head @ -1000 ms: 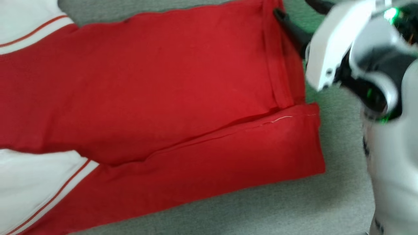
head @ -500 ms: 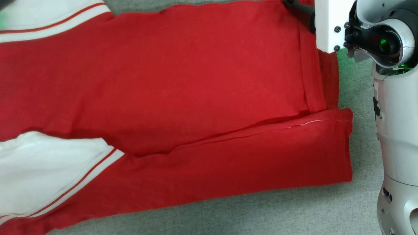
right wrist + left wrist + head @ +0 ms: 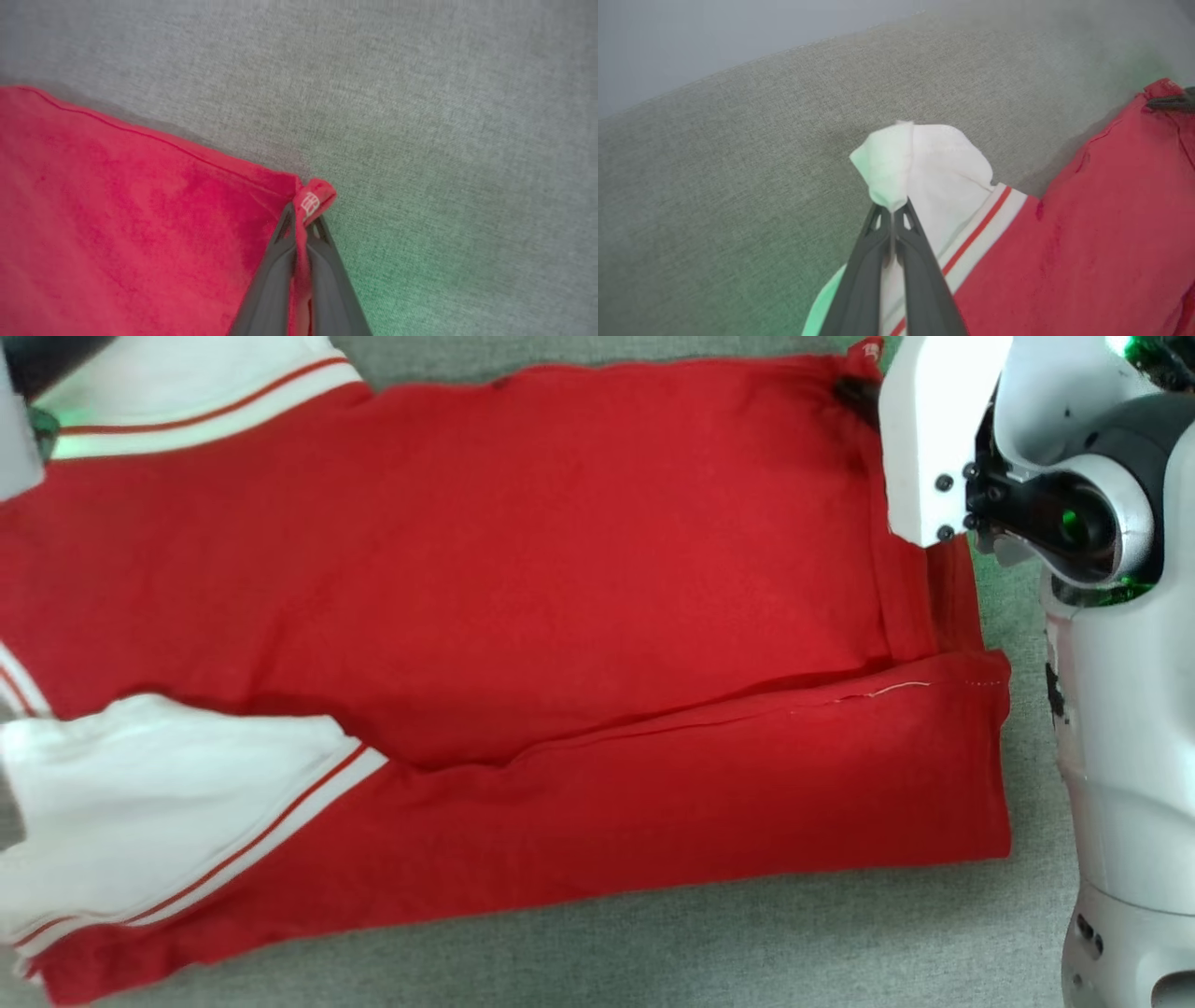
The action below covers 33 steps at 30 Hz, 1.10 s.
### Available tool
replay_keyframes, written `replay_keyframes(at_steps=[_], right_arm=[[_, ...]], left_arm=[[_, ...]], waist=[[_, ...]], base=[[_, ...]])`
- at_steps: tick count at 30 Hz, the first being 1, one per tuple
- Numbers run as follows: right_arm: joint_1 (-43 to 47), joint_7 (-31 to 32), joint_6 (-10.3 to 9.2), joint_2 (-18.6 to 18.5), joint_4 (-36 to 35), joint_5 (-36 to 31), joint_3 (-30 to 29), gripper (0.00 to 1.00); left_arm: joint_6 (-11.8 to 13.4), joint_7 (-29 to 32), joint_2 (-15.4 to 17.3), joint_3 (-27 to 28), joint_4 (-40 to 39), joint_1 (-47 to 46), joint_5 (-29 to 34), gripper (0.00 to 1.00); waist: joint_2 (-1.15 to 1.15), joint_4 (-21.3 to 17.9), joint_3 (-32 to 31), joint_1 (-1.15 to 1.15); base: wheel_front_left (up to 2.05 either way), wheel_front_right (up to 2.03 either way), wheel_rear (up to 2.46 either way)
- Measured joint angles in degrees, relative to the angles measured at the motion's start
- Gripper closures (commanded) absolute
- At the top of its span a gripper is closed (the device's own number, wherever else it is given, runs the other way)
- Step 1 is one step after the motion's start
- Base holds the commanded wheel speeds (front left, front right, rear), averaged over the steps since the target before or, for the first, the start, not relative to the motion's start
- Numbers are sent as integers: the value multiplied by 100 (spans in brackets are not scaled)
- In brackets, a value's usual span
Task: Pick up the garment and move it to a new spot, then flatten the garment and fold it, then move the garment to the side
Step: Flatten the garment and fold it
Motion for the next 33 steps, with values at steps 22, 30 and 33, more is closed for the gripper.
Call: replay_keyframes(at_steps=[22,30,33], right_arm=[[2323,205,0,-487,-1707,334,-478,100],[3440,382,0,-427,-2543,390,-811,100],[3832,398,0,-361,-2786,389,-942,100]], left_arm=[[0,-1954,783,-14,-2284,1792,-221,100],[0,-2950,1254,-20,-2799,3089,-60,100],[0,-3268,1259,-19,-2763,3594,41,100]], waist=[[0,760,-1258,0],[0,980,-1382,0],[0,997,-1349,0]], base=[[0,0,0],[0,0,0],[0,0,0]])
